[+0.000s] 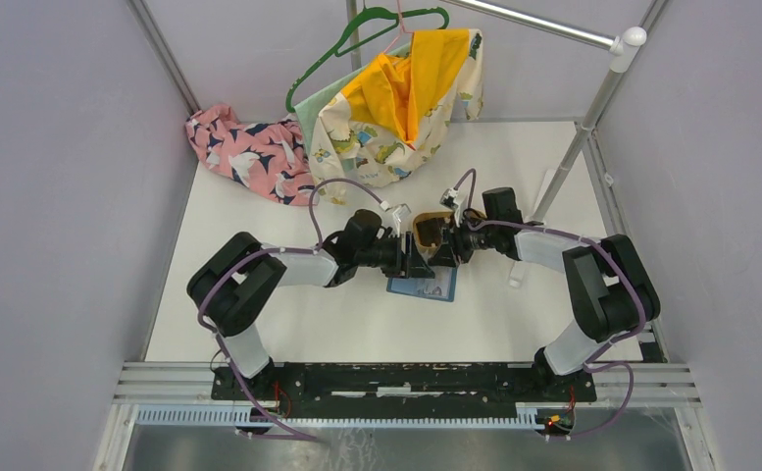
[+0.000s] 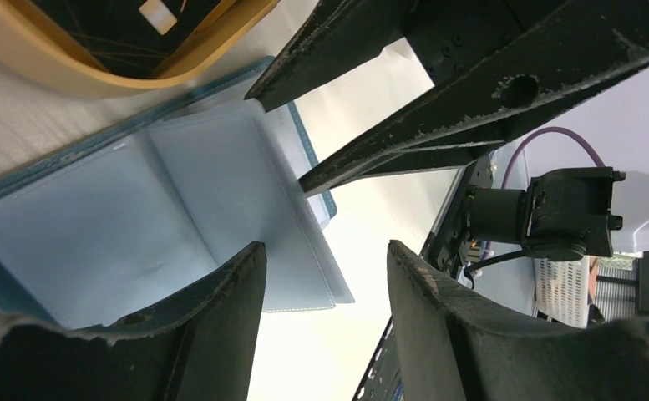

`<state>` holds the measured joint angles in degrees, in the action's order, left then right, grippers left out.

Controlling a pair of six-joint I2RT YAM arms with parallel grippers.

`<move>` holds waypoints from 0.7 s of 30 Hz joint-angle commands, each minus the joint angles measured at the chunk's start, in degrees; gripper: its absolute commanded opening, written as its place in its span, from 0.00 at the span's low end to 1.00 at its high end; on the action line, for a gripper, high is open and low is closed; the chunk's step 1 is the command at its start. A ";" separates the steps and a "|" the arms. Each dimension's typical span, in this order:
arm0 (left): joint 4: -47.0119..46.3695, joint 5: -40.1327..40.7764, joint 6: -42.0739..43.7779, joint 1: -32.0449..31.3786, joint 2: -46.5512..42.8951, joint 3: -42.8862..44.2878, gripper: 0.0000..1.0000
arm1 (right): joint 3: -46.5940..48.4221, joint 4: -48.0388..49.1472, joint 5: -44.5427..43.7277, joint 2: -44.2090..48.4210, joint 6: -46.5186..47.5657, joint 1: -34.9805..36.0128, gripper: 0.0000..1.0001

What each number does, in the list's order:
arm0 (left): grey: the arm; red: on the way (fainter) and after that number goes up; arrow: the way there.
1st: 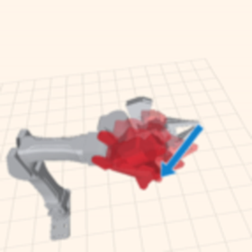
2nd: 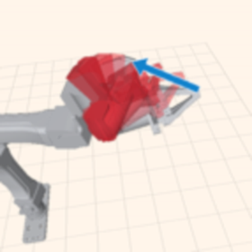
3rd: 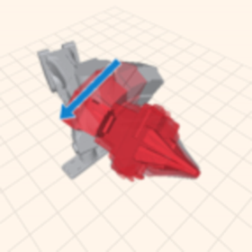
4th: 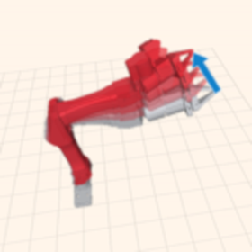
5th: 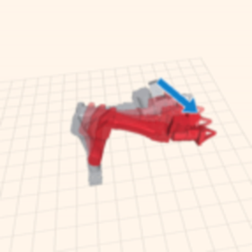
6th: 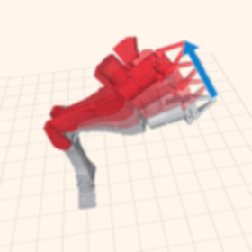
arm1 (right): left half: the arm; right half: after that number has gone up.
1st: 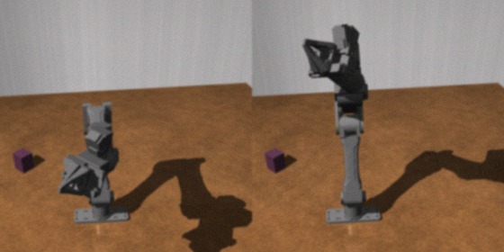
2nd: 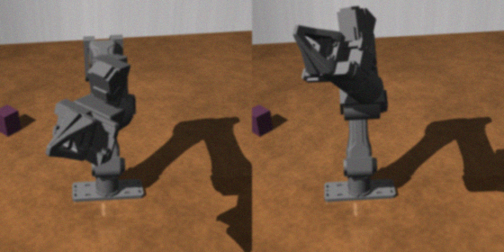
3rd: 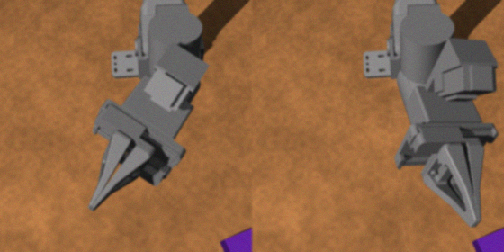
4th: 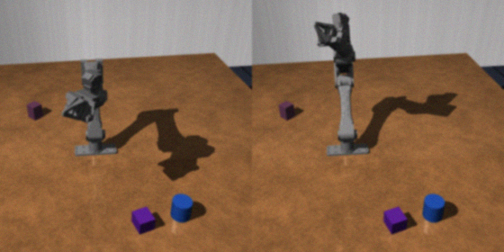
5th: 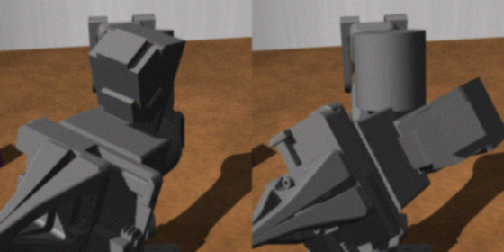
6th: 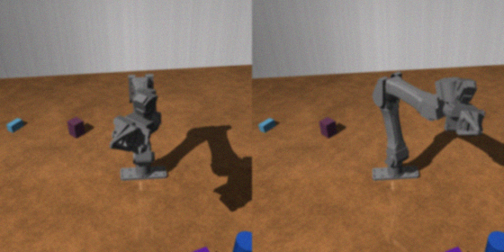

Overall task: Put the credit cards into the card holder
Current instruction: Insert the credit card into the card holder.

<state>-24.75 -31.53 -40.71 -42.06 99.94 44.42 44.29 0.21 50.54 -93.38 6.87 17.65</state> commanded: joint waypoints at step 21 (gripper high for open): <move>7.70 9.89 2.26 -0.71 1.06 2.95 0.52 | 1.06 -2.69 -3.27 2.95 2.63 -5.50 0.47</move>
<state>-20.62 -26.33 -40.69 -42.52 103.04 45.47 43.46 0.49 49.98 -93.41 5.28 12.36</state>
